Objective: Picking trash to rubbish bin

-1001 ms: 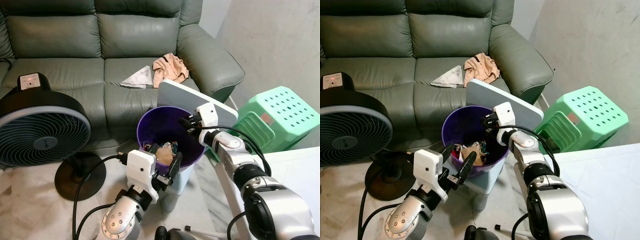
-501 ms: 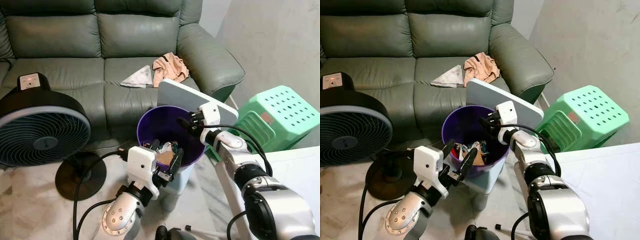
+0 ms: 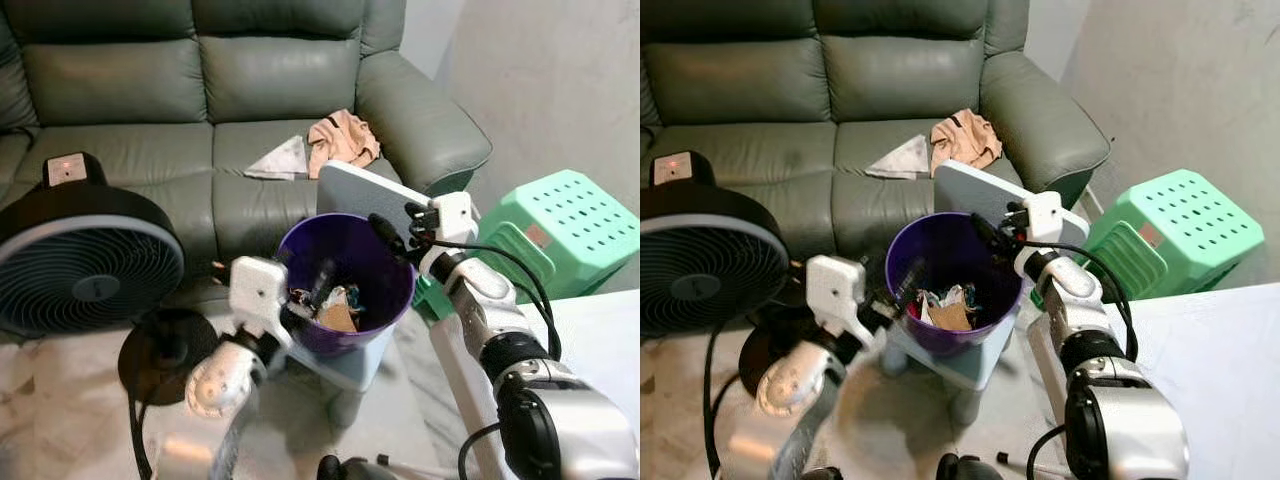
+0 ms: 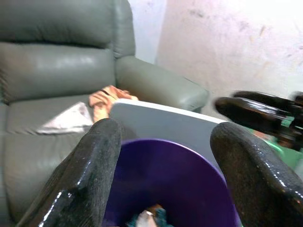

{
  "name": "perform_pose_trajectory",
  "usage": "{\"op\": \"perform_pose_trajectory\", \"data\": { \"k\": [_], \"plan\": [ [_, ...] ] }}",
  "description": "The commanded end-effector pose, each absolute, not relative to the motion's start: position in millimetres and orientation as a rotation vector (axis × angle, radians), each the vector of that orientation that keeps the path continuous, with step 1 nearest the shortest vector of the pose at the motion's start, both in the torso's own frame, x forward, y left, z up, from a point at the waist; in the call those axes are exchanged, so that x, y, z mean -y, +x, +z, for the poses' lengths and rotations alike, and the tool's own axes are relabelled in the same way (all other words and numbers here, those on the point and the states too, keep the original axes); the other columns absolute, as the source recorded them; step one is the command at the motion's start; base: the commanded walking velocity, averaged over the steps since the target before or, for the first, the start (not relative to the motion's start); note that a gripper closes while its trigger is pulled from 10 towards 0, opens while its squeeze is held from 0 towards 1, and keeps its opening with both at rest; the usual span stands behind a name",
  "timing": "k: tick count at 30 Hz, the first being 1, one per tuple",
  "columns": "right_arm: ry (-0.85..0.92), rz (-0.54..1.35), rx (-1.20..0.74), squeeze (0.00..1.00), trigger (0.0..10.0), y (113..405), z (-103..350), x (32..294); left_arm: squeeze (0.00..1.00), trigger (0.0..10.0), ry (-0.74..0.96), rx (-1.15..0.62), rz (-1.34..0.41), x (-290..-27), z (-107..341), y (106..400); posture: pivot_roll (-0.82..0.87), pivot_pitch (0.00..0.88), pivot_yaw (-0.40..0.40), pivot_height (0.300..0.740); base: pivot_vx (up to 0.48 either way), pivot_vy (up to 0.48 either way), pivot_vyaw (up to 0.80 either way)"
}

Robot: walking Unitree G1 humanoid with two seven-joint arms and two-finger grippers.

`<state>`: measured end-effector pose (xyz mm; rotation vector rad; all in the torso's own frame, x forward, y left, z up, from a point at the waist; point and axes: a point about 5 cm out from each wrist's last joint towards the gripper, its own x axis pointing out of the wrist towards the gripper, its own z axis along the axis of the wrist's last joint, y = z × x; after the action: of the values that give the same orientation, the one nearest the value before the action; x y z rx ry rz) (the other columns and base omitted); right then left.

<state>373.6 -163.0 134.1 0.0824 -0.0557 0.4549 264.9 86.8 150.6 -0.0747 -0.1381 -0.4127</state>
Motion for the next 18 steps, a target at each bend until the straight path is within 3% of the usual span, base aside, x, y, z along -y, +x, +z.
{"op": "perform_pose_trajectory", "data": {
  "k": [1,10,15,18],
  "plan": [
    [0.076,0.418,0.122,1.00,10.0,371.1,140.4,174.5,0.00,10.0,-0.073,0.142,-0.395,-91.7,151.0,273.5,0.07,0.095,-0.084,0.740,0.000,0.000,0.00],
    [0.120,0.297,0.257,1.00,10.0,351.7,145.6,192.8,0.00,10.0,-0.074,0.149,-0.228,-126.3,164.1,312.9,0.04,0.050,-0.053,0.740,0.000,0.000,0.00],
    [0.133,0.259,0.285,1.00,10.0,343.8,146.8,194.8,0.00,10.0,-0.058,0.145,-0.199,-133.7,163.9,320.0,0.03,0.043,-0.047,0.740,0.000,0.000,0.00],
    [0.131,0.142,0.323,1.00,10.0,323.0,150.4,200.5,0.00,10.0,-0.048,0.128,-0.188,-138.0,162.0,326.5,0.01,0.031,-0.030,0.740,0.000,0.000,0.00]
  ]
}}
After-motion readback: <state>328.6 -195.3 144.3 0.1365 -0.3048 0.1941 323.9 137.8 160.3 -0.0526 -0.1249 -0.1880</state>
